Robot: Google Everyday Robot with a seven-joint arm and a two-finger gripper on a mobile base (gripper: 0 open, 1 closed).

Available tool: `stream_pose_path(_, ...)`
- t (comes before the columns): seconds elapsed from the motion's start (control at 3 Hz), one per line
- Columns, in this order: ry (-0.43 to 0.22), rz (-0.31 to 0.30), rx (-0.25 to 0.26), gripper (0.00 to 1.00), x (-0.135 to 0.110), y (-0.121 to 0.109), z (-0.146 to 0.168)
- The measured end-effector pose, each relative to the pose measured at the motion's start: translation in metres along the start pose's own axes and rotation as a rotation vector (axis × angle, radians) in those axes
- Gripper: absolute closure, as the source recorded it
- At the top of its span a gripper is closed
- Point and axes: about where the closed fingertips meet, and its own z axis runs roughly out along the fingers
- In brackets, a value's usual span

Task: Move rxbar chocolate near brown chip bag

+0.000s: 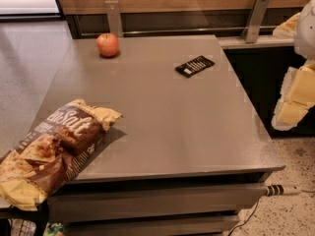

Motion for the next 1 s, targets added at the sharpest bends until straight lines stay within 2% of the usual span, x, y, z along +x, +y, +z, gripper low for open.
stream_pose_path(0.33,0.000,0.000,0.000,0.00,0.000,0.000,0.000)
stream_pose_path(0.67,-0.015,-0.045,0.026,0.00,-0.002,-0.013,-0.002)
stream_pose_path(1.0,-0.052,-0.174,0.068,0.00,-0.008,-0.072,0.007)
